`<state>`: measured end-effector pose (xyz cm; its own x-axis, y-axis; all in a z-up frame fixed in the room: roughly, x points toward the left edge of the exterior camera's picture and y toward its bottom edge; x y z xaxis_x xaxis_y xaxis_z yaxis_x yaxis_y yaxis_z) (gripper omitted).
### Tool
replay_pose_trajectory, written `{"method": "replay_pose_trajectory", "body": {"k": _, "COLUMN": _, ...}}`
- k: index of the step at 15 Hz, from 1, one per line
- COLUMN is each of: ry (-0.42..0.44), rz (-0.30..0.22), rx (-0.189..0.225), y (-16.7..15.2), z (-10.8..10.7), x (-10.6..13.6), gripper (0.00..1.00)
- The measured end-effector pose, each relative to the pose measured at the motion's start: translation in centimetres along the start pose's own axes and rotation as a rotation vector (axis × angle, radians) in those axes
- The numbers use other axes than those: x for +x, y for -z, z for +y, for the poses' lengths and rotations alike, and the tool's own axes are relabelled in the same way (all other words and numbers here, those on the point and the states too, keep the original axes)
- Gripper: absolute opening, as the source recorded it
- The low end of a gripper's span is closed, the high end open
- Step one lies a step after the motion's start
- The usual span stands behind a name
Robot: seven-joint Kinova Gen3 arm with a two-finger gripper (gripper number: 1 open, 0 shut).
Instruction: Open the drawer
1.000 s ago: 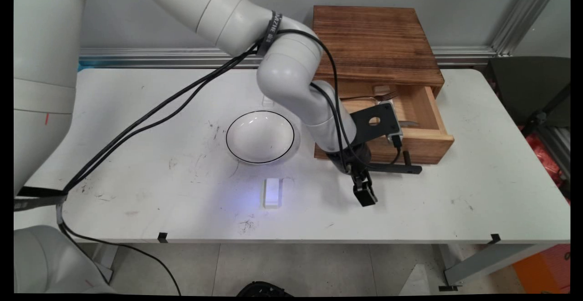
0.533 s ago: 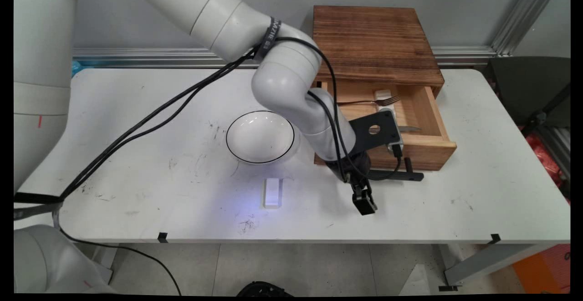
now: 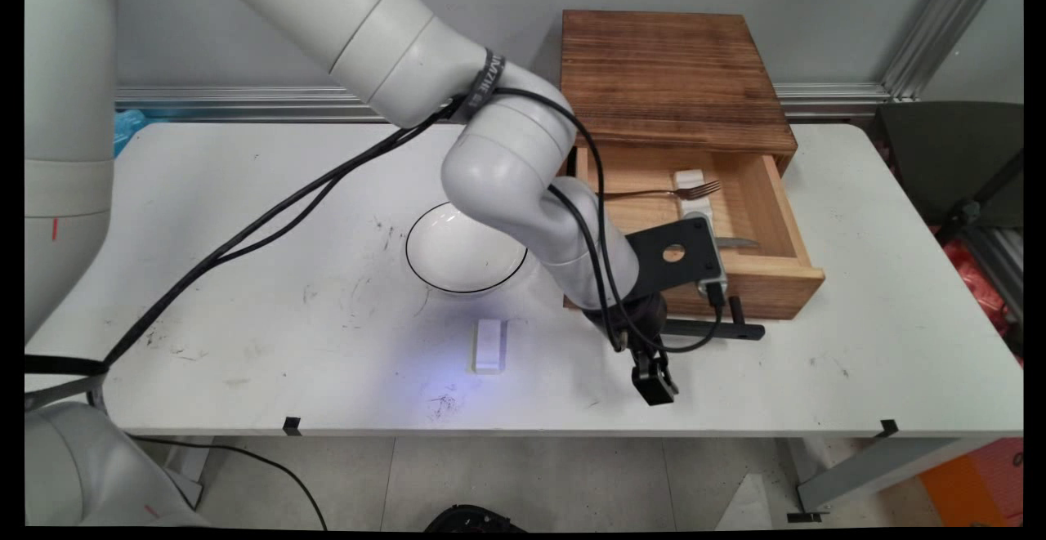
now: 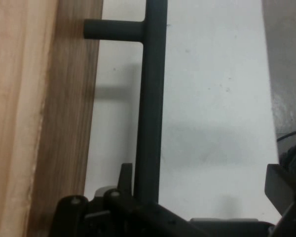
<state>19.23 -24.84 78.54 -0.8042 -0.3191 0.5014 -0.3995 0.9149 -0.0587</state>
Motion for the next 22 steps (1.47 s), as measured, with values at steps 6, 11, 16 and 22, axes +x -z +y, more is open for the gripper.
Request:
{"method": "replay_pose_trajectory", "body": {"k": 6, "ry": -0.009, "rz": 0.005, "rx": -0.003, "y": 0.2, "z": 1.4, "x": 0.0, "gripper": 1.0}}
{"method": "replay_pose_trajectory", "body": {"k": 11, "ry": -0.014, "rz": 0.009, "rx": -0.007, "y": 0.5, "z": 2.5, "x": 0.0, "gripper": 1.0}}
{"method": "replay_pose_trajectory", "body": {"k": 16, "ry": -0.015, "rz": 0.013, "rx": -0.016, "y": 0.7, "z": 3.5, "x": 0.0, "gripper": 1.0}}
{"method": "replay_pose_trajectory", "body": {"k": 22, "ry": -0.013, "rz": 0.015, "rx": -0.024, "y": 1.0, "z": 4.5, "x": 0.2, "gripper": 1.0}}
